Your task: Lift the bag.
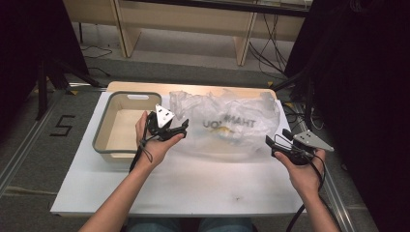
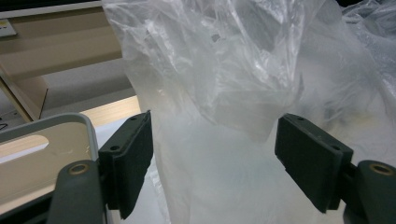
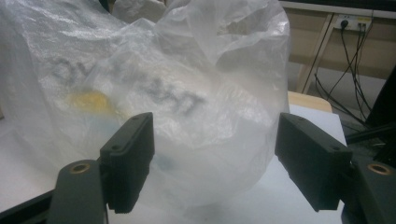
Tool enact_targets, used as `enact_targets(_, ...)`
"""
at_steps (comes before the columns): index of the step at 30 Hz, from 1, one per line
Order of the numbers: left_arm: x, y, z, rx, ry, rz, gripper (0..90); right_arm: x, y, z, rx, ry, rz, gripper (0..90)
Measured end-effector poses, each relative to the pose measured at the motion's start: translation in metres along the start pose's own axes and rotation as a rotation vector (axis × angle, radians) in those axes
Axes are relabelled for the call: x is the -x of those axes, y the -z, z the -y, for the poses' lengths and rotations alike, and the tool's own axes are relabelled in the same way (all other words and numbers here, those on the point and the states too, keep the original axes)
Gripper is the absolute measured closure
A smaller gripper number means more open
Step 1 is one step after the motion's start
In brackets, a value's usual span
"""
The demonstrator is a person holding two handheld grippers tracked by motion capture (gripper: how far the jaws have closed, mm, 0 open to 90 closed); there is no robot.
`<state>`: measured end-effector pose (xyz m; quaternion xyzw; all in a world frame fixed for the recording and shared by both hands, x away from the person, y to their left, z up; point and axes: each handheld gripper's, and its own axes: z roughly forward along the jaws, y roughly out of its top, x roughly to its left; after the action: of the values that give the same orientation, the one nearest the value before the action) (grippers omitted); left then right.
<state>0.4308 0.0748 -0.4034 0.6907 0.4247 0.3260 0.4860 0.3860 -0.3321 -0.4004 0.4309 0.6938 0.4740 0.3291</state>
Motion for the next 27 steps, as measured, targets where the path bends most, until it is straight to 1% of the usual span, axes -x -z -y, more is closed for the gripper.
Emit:
enact_targets(4,-0.002,0.006,0.001,0.001,-0.001,0.006,26.1,-0.001,0.0,0.003,-0.015,0.001,-0.007,29.5)
enact_targets(5,-0.002,0.008,0.002,-0.004,-0.013,0.011,25.8,-0.001,0.0,0.003,-0.015,-0.001,-0.01,29.6)
enact_targets(8,-0.002,0.013,0.003,-0.009,-0.016,0.021,25.2,-0.003,0.001,0.004,-0.018,0.002,-0.02,30.1)
enact_targets(11,-0.002,0.018,0.005,-0.027,-0.022,0.039,24.6,-0.004,0.002,0.006,-0.022,0.0,-0.031,30.3)
enact_targets(13,-0.001,0.021,0.007,-0.045,-0.033,0.046,24.6,-0.005,0.002,0.007,-0.032,0.002,-0.038,30.3)
enact_targets(16,-0.001,0.027,0.011,-0.056,-0.045,0.058,23.9,-0.006,0.002,0.011,-0.045,0.005,-0.048,30.4)
enact_targets(20,-0.002,0.035,0.018,-0.068,-0.045,0.071,23.8,-0.006,0.005,0.015,-0.058,0.005,-0.057,30.6)
enact_targets(23,-0.003,0.041,0.023,-0.086,-0.063,0.081,23.7,-0.006,0.007,0.017,-0.061,0.004,-0.066,30.7)
enact_targets(27,-0.003,0.048,0.027,-0.097,-0.068,0.098,23.7,-0.007,0.01,0.02,-0.069,0.006,-0.08,30.8)
